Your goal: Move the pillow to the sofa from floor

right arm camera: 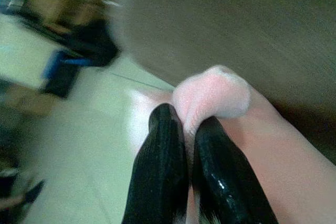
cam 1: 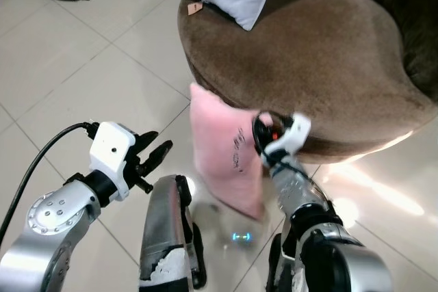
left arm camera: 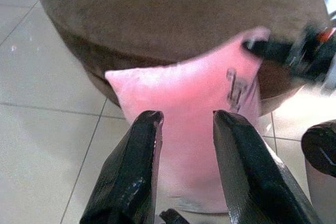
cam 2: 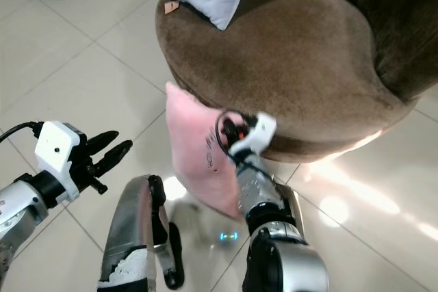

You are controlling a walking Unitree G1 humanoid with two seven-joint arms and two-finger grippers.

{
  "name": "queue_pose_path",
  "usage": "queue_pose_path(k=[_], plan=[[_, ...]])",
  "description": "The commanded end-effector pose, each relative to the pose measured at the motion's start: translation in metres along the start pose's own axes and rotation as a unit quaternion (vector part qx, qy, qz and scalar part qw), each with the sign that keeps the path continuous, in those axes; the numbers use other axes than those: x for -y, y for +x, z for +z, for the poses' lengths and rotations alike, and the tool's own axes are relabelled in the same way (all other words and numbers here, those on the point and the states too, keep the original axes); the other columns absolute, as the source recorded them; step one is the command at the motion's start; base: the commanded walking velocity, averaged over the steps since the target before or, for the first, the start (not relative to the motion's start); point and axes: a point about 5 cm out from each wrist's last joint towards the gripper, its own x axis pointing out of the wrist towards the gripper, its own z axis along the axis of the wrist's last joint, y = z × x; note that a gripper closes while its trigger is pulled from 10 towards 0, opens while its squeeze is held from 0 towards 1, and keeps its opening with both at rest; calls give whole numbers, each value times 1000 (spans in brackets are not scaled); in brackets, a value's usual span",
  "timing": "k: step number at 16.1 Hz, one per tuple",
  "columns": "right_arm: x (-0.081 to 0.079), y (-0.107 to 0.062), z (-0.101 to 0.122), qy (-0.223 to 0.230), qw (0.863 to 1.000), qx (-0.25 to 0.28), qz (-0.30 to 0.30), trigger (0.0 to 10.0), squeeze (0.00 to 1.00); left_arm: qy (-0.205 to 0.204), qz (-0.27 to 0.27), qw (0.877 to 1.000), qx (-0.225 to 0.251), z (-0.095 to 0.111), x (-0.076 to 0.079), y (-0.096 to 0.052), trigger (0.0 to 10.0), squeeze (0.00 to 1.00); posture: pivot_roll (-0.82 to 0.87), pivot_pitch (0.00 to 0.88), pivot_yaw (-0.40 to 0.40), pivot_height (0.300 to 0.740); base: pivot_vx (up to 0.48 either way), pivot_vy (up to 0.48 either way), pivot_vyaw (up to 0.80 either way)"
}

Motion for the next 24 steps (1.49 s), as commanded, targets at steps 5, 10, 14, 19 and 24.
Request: queue_pose_path(k=[5, 10, 14, 19, 24], plan=[[-78, -2, 96, 46, 978, 179, 98, 0, 0, -24, 28, 998, 52, 8, 2, 10, 10000, 0, 120, 120, 18, 528, 0, 0, 0], [-87, -27, 179, -36, 962, 269, -20, 10000, 0, -19, 63, 989, 132, 52, -3, 40, 10000, 0, 64, 66, 25, 528, 0, 0, 0], [-92, -37, 189, -124, 951, 279, -50, 10000, 0, -2, 118, 982, 146, 66, -16, 52, 10000, 0, 33, 39, 47, 547, 0, 0, 0], [-97, -33, 173, -181, 948, 250, -82, 10000, 0, 25, 163, 977, 133, 55, -15, 55, 10000, 0, 33, 38, 42, 607, 0, 0, 0], [-104, -32, 172, -189, 948, 244, -76, 10000, 0, 58, 202, 966, 147, 58, -23, 52, 10000, 0, 27, 35, 28, 652, 0, 0, 0]])
